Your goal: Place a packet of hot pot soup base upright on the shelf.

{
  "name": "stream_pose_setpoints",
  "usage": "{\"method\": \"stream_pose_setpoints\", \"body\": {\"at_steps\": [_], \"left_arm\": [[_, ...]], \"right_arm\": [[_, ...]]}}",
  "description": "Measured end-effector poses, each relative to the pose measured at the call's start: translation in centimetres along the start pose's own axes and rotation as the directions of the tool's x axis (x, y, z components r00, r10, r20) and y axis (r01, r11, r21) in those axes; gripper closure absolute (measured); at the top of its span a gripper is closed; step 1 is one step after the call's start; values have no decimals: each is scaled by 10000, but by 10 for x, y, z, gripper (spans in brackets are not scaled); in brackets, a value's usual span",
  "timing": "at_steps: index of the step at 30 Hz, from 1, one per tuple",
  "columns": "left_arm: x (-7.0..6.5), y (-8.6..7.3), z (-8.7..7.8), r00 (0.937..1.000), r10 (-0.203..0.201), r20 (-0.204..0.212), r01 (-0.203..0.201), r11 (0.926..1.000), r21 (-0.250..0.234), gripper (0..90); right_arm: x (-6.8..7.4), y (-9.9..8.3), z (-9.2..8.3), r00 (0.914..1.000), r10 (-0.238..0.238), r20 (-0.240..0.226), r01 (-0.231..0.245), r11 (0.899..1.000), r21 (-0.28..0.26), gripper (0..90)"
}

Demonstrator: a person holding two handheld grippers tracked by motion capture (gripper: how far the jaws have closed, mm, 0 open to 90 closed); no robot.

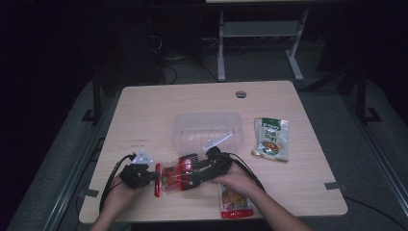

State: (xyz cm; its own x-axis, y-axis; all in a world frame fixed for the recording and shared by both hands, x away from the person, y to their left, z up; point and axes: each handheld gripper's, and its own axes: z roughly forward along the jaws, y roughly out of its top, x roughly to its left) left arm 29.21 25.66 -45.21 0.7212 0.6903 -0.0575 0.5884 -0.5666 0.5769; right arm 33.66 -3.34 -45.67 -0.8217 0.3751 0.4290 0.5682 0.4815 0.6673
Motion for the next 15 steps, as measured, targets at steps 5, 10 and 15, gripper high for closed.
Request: {"method": "stream_pose_setpoints", "body": {"at_steps": [5, 10, 15], "left_arm": [[1, 0, 0, 10000, -10, 57, 10, 10000, -5, 899], [1, -1, 0, 10000, -22, 52, 22, 10000, -44, 900], [1, 0, 0, 10000, -52, 32, 52, 10000, -28, 899]], "right_arm": [[-5, 0, 0, 9994, 78, -341, -81, 9999, -79, 394], [-3, 1, 0, 9973, -163, -717, 144, 9995, -263, 514], [0, 6, 4, 9951, -484, -867, 440, 9977, -517, 619]]}}
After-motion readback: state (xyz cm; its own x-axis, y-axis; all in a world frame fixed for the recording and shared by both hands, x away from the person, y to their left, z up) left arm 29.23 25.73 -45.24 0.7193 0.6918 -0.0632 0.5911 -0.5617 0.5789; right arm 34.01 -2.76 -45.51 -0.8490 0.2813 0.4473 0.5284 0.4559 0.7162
